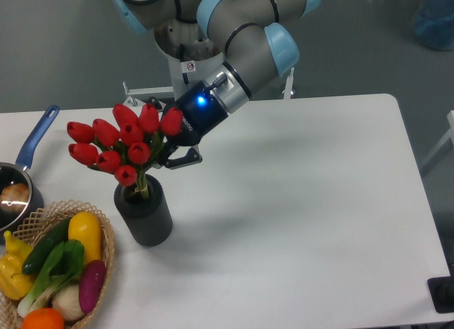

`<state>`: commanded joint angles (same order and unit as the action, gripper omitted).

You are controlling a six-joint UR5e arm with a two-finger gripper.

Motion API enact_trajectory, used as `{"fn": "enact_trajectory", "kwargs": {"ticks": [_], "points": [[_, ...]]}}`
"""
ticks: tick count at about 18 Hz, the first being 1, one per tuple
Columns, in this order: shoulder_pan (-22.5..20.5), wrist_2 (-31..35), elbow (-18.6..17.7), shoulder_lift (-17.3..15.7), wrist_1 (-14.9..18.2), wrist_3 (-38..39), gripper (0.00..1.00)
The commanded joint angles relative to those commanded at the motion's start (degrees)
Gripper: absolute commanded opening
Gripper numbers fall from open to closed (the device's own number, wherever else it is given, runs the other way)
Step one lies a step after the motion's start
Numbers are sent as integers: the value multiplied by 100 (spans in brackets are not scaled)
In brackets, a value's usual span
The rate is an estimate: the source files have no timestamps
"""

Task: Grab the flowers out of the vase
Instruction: 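Lift the gripped tulip bunch straight up out of the vase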

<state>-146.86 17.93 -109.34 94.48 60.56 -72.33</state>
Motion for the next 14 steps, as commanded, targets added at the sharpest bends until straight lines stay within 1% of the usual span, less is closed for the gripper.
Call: {"fn": "enact_trajectory", "kwargs": {"ticks": [3, 6, 10, 14], "points": [[-18, -97, 9, -17, 0, 26, 41], [-114, -158, 27, -114, 9, 167, 40], [-229, -597, 27, -193, 9, 342, 40], [-229, -624, 35, -263, 0, 483, 40]]}}
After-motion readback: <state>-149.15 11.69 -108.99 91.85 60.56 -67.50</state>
